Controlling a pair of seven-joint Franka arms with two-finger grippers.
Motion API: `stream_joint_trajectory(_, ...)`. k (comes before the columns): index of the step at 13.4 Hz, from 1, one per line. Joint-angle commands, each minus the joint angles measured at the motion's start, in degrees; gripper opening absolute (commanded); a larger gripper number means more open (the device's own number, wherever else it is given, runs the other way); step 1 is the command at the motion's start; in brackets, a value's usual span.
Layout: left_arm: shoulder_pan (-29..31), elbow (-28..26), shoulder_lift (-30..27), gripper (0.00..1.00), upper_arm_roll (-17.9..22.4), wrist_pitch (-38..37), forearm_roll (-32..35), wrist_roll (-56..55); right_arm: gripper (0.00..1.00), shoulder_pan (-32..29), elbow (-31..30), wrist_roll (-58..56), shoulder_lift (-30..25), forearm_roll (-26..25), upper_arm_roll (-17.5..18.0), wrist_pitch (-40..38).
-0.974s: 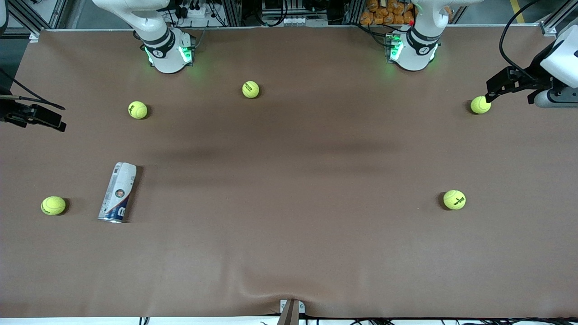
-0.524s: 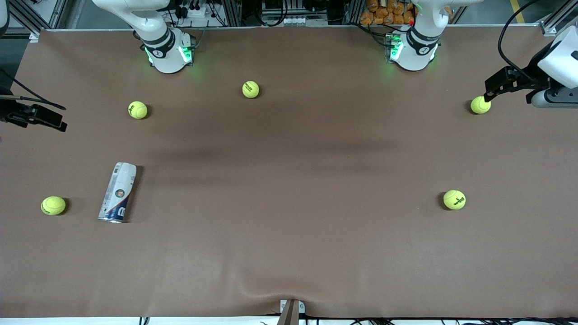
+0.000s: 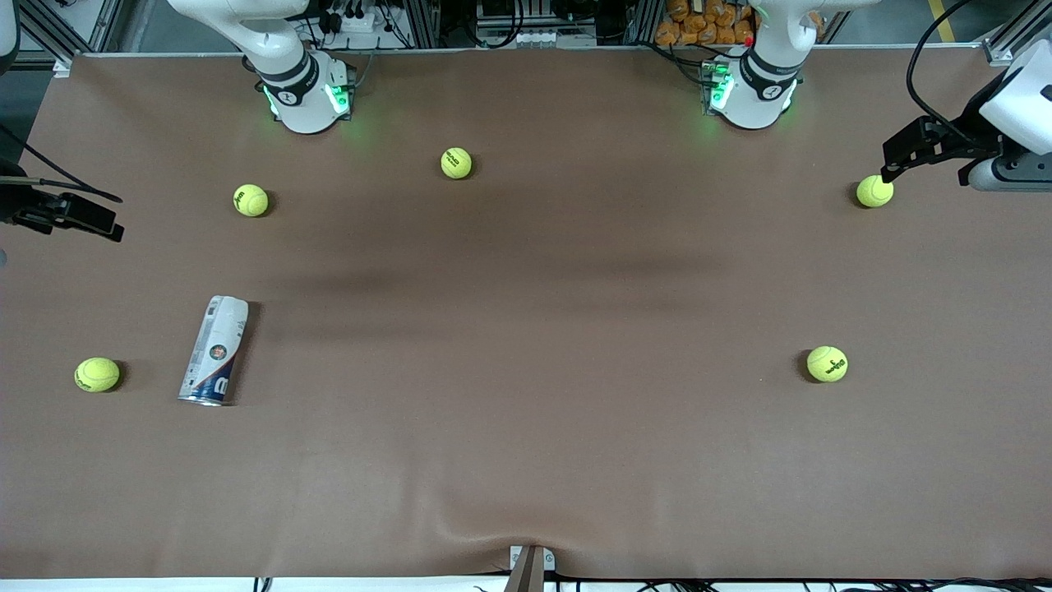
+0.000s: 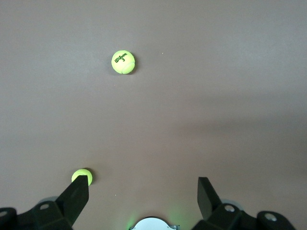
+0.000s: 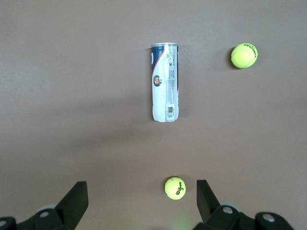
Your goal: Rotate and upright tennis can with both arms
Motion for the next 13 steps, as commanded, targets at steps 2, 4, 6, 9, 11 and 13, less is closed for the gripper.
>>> stream_joint_trajectory(2, 0.45, -0.26, -1.01, 1.00, -0.29, -0.16, -0.03, 0.13, 1.00, 0.18, -0.60, 0.64, 0.37, -1.09, 0.24, 0.40)
stream_joint_trajectory(4, 0.45, -0.26, -1.01, 1.00, -0.29, -0.16, -0.03, 0.13, 1.00, 0.09, -1.12, 0.64, 1.77, -1.00, 0.24, 2.14)
stream_joint_trajectory(6, 0.45, -0.26, -1.01, 1.00, -0.20, -0.16, -0.12, 0.13, 1.00, 0.09, -3.83, 0.64, 2.39, -1.09, 0.16, 5.91)
stream_joint_trajectory(9, 0.45, -0.26, -0.84, 1.00, -0.20, -0.07, -0.12, 0.13, 1.00, -0.35, -12.61, 0.55, 2.39, -1.00, 0.16, 16.18)
stream_joint_trajectory(11, 0.45, -0.34, -0.66, 1.00, -0.11, -0.07, -0.11, 0.13, 1.00, -0.52, -17.89, -0.84, 3.09, -1.09, 0.16, 22.26)
stream_joint_trajectory(13, 0.54, -0.34, -0.48, 1.00, -0.11, 0.11, -0.12, 0.13, 1.00, -2.97, -19.41, -3.30, 7.38, -1.00, 0.07, 27.00)
